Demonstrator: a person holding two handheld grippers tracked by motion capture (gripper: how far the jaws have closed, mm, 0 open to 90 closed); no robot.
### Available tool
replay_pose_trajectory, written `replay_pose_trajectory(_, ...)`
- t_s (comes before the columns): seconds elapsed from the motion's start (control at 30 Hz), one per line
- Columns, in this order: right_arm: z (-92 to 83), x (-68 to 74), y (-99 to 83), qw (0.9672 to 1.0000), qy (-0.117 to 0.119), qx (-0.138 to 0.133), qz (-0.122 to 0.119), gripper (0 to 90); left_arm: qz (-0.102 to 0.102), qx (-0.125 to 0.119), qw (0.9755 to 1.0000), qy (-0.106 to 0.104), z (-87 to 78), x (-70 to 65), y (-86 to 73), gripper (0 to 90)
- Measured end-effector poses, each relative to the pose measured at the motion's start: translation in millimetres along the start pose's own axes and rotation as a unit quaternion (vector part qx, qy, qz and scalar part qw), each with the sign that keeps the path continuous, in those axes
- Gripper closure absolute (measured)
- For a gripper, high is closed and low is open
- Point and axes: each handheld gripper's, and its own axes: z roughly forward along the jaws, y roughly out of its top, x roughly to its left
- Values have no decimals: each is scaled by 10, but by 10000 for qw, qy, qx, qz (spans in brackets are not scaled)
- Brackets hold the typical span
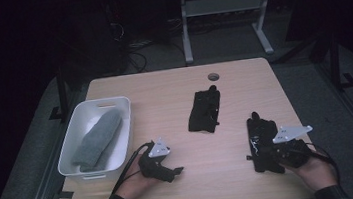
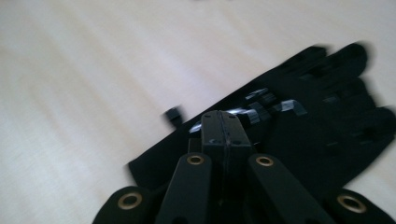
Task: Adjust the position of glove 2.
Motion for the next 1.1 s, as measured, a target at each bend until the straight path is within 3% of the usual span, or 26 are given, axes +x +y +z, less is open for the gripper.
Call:
replay_pose_trajectory(0.27,151,-287,95,9994,-305,-31,158,900,-2,-2,10000,4,2,-1,1,125)
replay_pose_trajectory(0.47,267,-394,81,9991,-349,93,219,897,30,25,10000,4,-1,4,2,124)
replay_pose_trajectory(0.63,386,-440,35,9990,-255,225,302,900,4,4,10000,4,2,0,2,124)
replay_pose_trajectory(0.83,404,-325,52,9993,49,196,327,900,23,24,10000,7,0,2,3,124)
replay_pose_trajectory(1.1,500,-47,172,9990,394,204,21,900,15,9,10000,17,6,-3,6,124)
